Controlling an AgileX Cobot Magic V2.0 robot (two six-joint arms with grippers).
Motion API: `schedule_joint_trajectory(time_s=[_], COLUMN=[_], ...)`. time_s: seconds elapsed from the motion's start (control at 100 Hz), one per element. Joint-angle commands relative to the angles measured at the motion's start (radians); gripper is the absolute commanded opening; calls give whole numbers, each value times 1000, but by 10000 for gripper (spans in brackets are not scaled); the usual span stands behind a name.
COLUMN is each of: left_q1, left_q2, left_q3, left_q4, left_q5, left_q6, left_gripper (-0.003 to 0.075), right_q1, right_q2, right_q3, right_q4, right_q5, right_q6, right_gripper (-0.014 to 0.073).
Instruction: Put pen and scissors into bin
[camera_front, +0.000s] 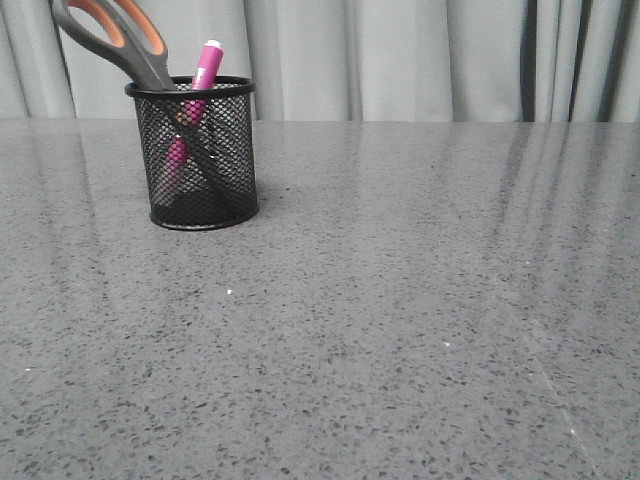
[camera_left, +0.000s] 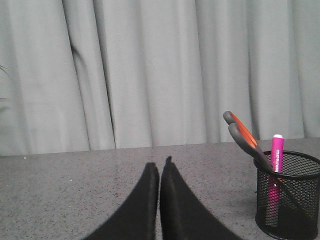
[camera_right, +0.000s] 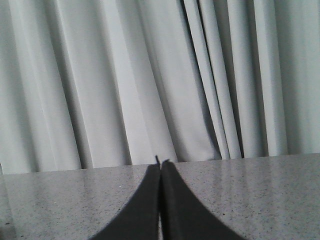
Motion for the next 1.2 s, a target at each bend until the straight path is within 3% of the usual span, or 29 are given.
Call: schedule_joint_trajectory(time_s=[0.0,0.39,0.54,0.61,0.87,1.19], left_q1=[2,2,5,5,5,5], left_q2=[11,11,11,6,-38,-38], left_q3=[-23,-14,48,100,268,268], left_q4=[-11,47,290,339,331,327], left_q5=[-81,-83,-88,-106,-149,-128], left_q6=[-10,-13,-325,-402,-404,-400], left_gripper=[-22,-22,-22,-22,-22,-22], right_q1=[-7,-7,-7,-7,-7,-7], right_q2=[7,7,7,7,7,7], right_q3=[13,13,13,13,13,13], right_q4=[6,6,6,6,6,6], right_q5=[-68,-68,-68,-68,-68,-68], right_q6=[-10,-10,-10,-10,-10,-10], right_gripper=[-68,-68,-68,-68,-68,-68])
